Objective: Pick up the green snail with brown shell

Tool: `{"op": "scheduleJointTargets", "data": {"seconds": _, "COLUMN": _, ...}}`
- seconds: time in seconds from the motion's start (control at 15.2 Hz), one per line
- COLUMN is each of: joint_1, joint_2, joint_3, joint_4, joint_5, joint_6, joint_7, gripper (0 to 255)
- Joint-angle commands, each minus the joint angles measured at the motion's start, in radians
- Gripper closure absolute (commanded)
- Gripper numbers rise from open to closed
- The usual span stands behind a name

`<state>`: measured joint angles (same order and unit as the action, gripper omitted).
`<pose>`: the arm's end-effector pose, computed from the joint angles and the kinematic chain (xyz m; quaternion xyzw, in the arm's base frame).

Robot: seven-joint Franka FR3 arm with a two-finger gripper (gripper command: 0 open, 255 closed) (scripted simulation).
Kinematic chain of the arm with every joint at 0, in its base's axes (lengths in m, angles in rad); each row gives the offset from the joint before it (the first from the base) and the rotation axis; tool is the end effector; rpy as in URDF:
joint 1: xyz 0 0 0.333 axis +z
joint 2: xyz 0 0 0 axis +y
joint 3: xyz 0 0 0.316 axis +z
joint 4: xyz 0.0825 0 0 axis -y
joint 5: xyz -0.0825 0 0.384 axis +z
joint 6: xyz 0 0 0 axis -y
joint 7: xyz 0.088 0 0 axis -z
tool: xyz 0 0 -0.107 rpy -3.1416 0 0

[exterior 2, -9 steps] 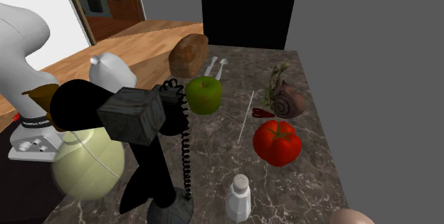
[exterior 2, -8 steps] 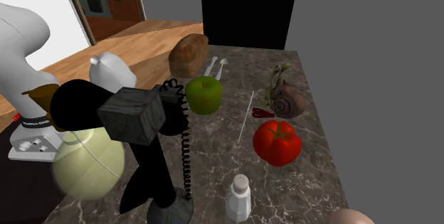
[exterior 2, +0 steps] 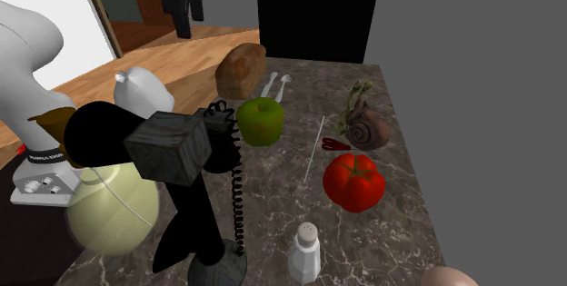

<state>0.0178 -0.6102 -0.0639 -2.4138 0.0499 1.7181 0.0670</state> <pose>0.3577 -0.0145 0.5166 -0.9967 0.0546 0.0440 0.0421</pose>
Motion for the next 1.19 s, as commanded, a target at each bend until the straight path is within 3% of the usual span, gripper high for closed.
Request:
{"op": "scheduleJointTargets", "data": {"seconds": 0.0, "joint_1": 0.001, "joint_2": 0.062, "joint_3": -0.002, "joint_4": 0.007, "joint_5": -0.004, "joint_6": 0.071, "joint_7": -0.009, "gripper": 0}}
{"op": "scheduleJointTargets", "data": {"seconds": 0.59, "joint_1": 0.011, "joint_2": 0.379, "joint_3": -0.001, "joint_4": 0.158, "joint_5": -0.006, "joint_6": 0.305, "joint_7": -0.026, "gripper": 0}}
{"op": "scheduleJointTargets", "data": {"seconds": 1.12, "joint_1": 0.015, "joint_2": 0.664, "joint_3": 0.000, "joint_4": 0.378, "joint_5": -0.008, "joint_6": 0.429, "joint_7": -0.037, "gripper": 0}}
